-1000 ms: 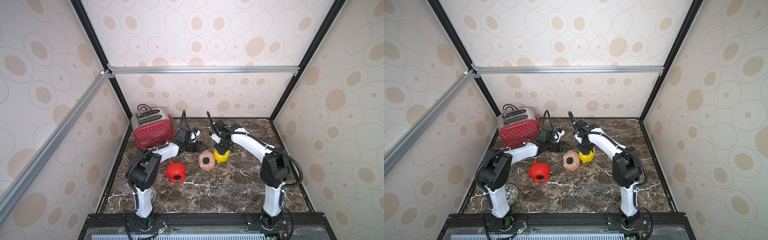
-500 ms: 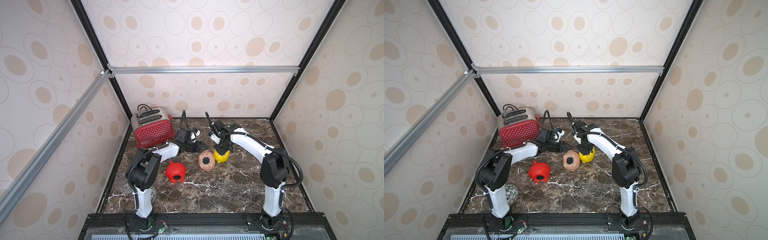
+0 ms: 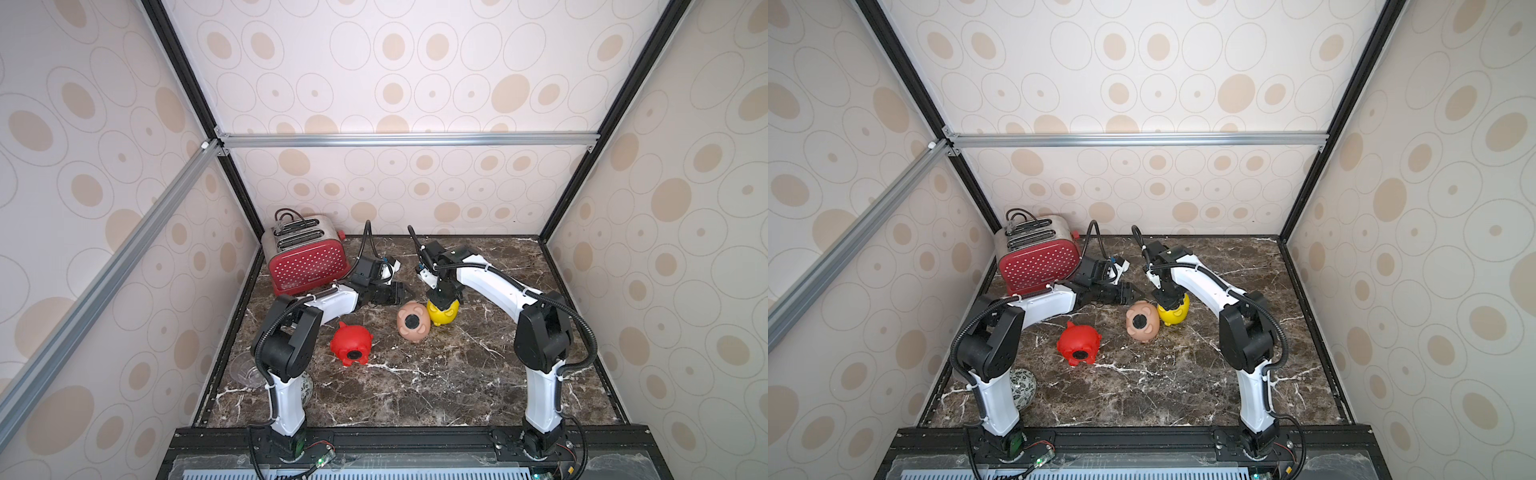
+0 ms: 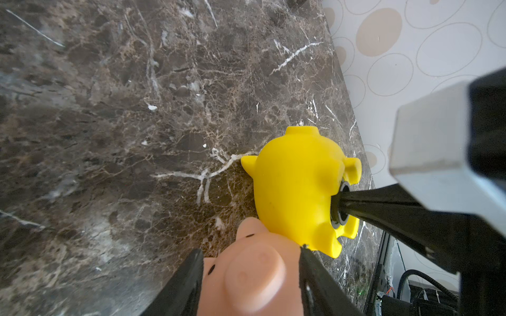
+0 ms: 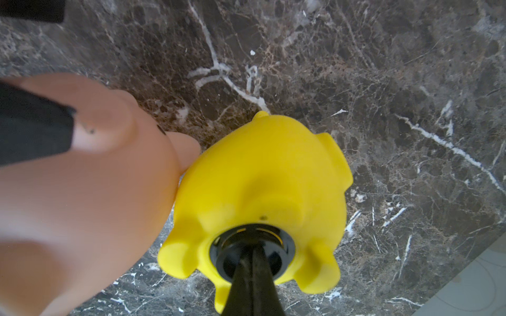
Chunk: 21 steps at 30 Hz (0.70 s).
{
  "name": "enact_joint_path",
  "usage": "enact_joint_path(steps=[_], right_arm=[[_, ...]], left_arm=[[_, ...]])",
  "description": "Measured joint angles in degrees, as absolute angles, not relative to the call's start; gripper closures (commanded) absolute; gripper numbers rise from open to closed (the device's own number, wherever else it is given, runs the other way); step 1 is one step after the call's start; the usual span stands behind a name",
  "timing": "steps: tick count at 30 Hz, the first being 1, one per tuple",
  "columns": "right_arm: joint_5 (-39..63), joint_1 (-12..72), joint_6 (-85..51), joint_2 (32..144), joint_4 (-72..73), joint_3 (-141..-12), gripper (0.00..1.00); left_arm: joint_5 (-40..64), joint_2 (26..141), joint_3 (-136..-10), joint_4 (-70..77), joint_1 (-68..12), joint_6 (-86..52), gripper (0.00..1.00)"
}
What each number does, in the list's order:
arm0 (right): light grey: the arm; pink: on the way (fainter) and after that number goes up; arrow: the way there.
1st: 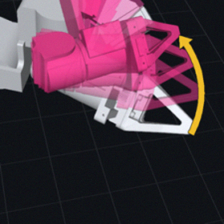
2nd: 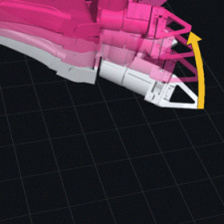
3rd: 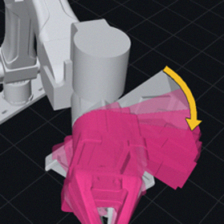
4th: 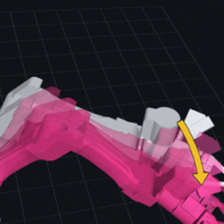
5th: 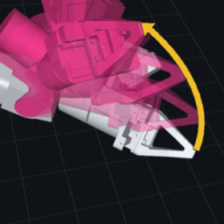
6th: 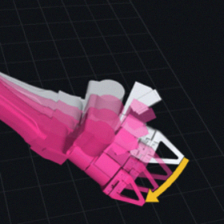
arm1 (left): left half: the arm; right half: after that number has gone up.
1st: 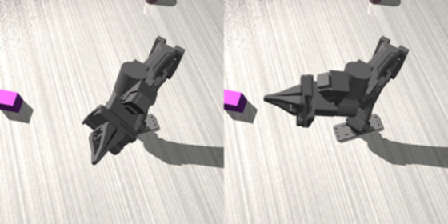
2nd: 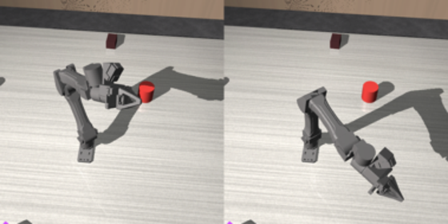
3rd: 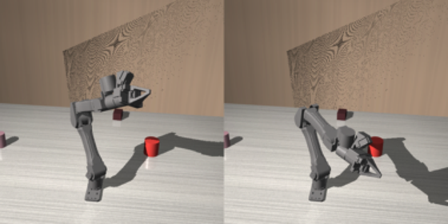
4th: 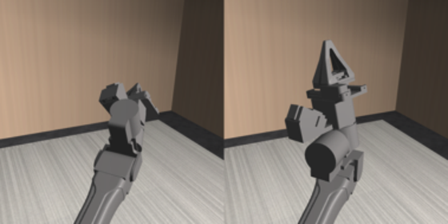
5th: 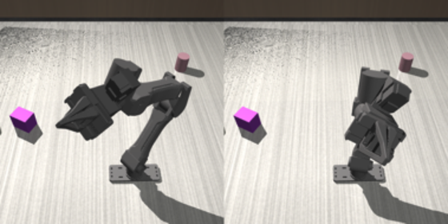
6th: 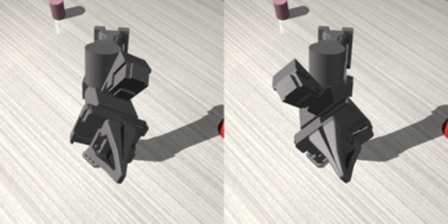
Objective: Close piggy banks
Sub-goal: Insert the knob into the piggy bank.
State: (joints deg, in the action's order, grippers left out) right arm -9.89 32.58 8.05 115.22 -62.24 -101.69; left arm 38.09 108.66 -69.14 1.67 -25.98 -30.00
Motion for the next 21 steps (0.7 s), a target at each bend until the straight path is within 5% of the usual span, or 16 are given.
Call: enact_joint_path(steps=[21], right_arm=[[-9.9, 32.7, 10.9, 115.7, -62.8, -102.3, 1.0]], left_arm=[[38.1, 108.7, -69.1, 1.7, -26.0, -30.0, 0.44]])
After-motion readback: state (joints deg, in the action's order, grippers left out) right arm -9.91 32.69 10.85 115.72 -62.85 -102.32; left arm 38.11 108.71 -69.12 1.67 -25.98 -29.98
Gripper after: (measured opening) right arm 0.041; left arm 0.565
